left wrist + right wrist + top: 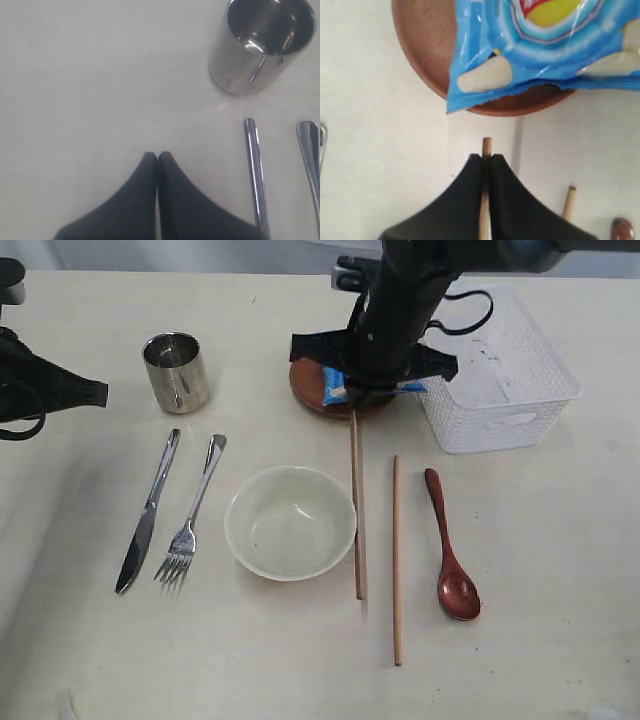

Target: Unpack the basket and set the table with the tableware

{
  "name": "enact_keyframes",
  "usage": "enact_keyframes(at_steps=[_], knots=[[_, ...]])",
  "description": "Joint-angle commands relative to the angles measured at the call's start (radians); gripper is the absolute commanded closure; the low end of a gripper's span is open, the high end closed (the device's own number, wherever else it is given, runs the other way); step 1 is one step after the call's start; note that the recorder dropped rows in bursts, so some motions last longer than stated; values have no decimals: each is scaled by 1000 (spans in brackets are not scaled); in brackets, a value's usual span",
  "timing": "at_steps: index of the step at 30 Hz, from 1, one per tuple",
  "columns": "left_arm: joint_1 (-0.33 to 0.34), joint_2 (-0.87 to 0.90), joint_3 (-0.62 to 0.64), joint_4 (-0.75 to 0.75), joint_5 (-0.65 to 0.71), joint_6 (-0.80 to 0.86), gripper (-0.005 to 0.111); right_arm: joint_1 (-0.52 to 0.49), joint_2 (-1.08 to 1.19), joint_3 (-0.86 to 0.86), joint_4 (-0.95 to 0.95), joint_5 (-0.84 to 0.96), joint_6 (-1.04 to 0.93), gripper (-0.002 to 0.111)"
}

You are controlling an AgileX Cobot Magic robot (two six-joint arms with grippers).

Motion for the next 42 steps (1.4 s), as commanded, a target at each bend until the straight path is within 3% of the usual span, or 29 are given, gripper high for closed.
enact_keyframes(at_steps=[1,10,20,42], knots=[[3,-1,1,-11,2,2,107,0,-81,-7,-33,36,-6,109],[3,-1,1,-11,2,2,107,76,-131,-7,-6,75,-4,109],[3,-1,1,-11,5,2,107,186,-54,-7,68,-22,56,109],[3,-1,1,-11,10,10,107,188,6,-7,57,-60,94,108]])
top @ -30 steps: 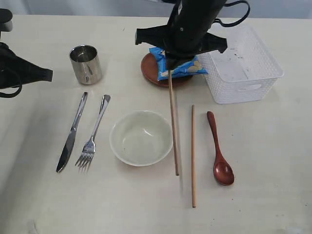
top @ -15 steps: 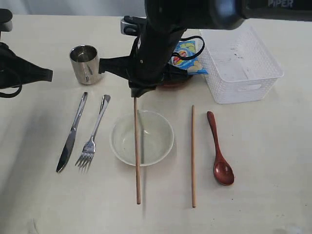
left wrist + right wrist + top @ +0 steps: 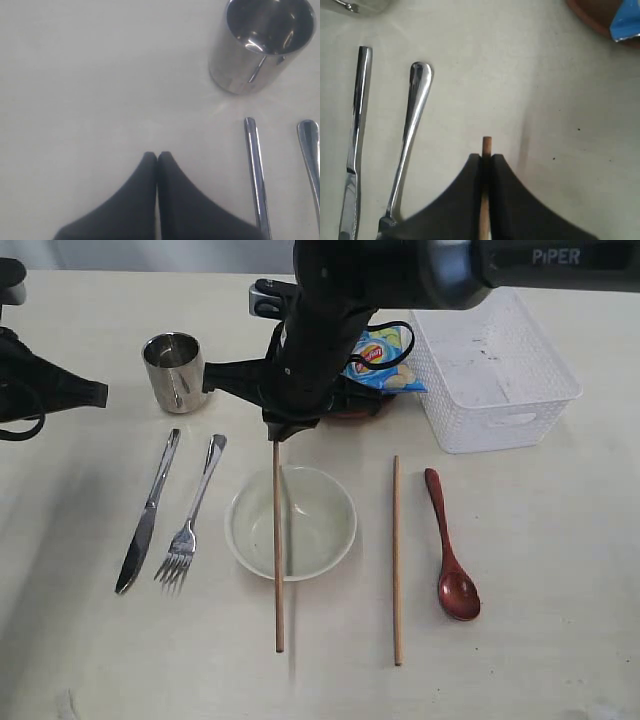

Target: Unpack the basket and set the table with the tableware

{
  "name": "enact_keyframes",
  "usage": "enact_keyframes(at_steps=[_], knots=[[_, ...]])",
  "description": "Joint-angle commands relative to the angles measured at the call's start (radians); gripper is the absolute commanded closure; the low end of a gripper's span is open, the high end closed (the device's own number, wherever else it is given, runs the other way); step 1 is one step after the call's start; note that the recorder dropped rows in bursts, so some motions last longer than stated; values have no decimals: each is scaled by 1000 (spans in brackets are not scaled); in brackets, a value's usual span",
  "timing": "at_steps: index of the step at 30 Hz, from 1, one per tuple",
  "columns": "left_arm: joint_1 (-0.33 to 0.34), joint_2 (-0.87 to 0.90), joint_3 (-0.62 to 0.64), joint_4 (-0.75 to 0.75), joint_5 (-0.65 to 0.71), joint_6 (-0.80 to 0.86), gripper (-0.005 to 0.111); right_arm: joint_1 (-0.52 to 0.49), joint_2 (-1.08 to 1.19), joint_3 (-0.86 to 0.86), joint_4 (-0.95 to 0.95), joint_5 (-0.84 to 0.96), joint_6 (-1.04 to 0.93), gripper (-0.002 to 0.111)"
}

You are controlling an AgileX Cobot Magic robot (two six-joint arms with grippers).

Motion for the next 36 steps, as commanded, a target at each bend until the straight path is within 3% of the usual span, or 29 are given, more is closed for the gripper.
enact_keyframes(at_steps=[1,12,14,19,21,26,30,36], knots=[[3,-1,1,-11,10,3,107,-3,-2,-5,-14,-8,1,108],[3,-1,1,-11,28,13,107,-3,-2,-5,-48,-8,-1,107],[3,-1,1,-11,30,13,107,-5,-2,-5,-56,-8,-1,98],[3,-1,1,-13,30,13,107,-5,-2,-5,-54,-4,-1,58],[3,-1,1,-13,30,13,107,-5,-7,-5,-71,-4,-1,51],[3,-1,1,-13,30,13,107,-7,-79,-5,-219,25,1,51],[3,-1,1,-13,30,13,107,-33,-154,-5,-358,146,52,51],[3,-1,1,-13,30,11,107,-95,-208,67,-373,251,1,51]])
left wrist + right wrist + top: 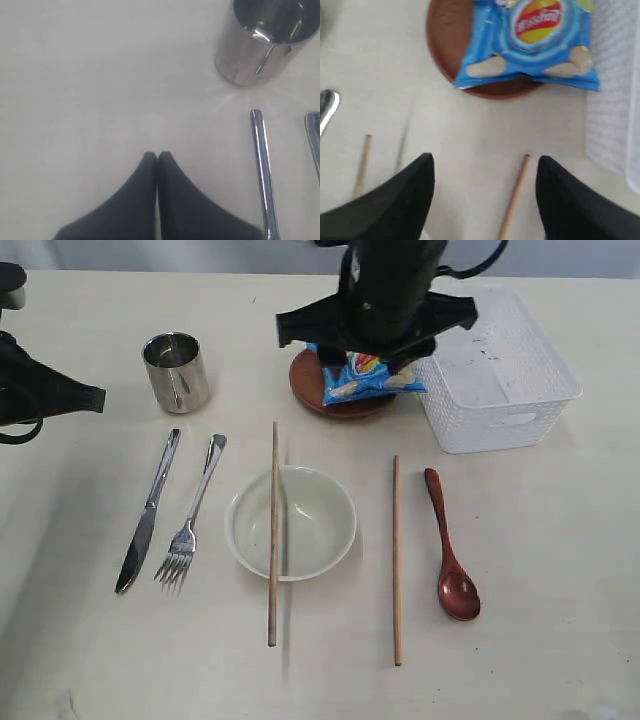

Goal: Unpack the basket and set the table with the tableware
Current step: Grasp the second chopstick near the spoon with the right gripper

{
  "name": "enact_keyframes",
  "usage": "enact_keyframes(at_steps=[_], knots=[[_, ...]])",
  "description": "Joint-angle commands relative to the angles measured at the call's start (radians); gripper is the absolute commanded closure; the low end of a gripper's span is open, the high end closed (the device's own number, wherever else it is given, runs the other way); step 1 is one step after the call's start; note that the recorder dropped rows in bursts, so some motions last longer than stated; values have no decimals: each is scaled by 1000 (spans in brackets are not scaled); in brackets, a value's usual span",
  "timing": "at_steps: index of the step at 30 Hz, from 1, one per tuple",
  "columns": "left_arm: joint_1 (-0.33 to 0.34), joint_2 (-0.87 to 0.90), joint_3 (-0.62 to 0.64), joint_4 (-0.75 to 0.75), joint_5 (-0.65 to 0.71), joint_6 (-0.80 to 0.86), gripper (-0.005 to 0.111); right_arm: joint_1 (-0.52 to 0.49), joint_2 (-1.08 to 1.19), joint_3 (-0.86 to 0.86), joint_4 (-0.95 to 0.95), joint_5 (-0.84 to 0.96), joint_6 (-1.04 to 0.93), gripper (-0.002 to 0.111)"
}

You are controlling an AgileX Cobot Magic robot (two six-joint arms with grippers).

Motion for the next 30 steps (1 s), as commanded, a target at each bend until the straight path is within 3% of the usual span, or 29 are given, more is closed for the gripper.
enact_keyframes(at_steps=[1,14,22,25,30], knots=[[3,-1,1,-13,5,0,107,-39,-31,84,-18,54,-28,51],[3,-1,1,-20,3,-8,107,-63,-32,508,48,-400,21,51],[3,-1,1,-22,3,-8,107,-61,-32,521,128,-455,6,52],[3,-1,1,-22,3,-8,107,-61,-32,521,145,-455,6,69],[3,-1,1,-22,12,-8,107,-61,-32,521,158,-452,6,63]])
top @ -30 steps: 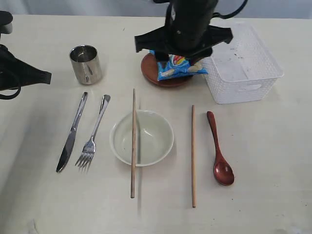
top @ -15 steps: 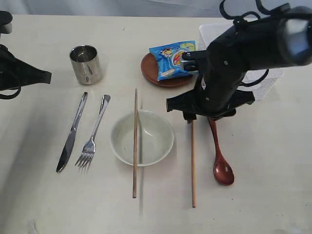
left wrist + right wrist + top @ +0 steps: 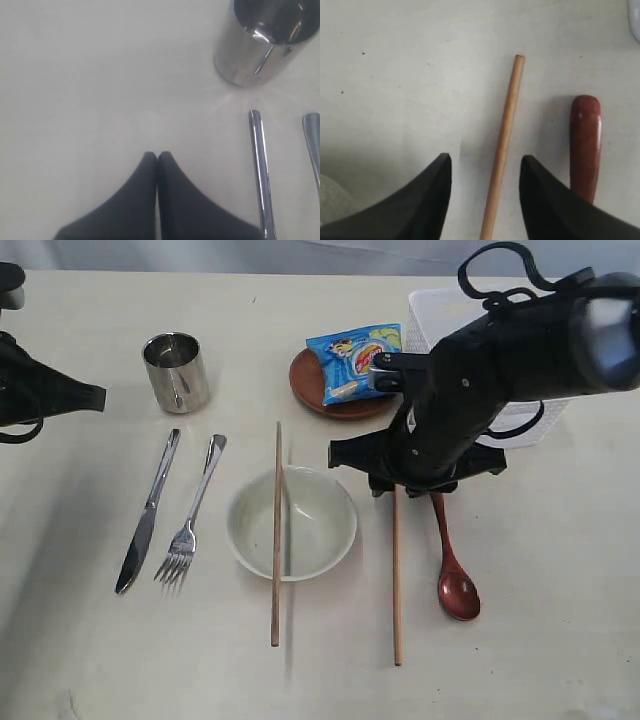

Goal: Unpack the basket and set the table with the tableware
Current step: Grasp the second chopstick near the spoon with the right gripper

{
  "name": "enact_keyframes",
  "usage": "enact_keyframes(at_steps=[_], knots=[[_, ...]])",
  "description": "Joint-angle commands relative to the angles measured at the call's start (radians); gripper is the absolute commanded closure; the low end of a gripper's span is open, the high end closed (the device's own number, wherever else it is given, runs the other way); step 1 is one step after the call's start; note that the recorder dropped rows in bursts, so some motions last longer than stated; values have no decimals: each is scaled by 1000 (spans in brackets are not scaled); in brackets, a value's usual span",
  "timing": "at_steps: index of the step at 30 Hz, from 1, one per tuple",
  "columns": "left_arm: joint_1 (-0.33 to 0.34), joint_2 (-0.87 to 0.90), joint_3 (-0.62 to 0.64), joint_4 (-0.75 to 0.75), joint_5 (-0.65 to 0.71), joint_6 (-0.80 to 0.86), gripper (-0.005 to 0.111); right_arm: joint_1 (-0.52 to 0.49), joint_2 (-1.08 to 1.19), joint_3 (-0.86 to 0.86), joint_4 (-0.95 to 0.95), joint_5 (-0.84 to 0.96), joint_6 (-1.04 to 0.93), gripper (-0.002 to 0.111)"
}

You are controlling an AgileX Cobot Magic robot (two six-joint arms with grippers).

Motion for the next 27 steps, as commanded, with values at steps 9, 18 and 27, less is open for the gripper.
enact_keyframes(at_steps=[9,18,27], knots=[[3,-1,1,-8,14,-4,107,-4,77,3,17,-8,-7,70],[3,-1,1,-8,14,-4,107,-4,74,1,21,-11,2,109],[3,-1,1,-8,14,-4,107,-6,-94,-143,18,97,-5,109]])
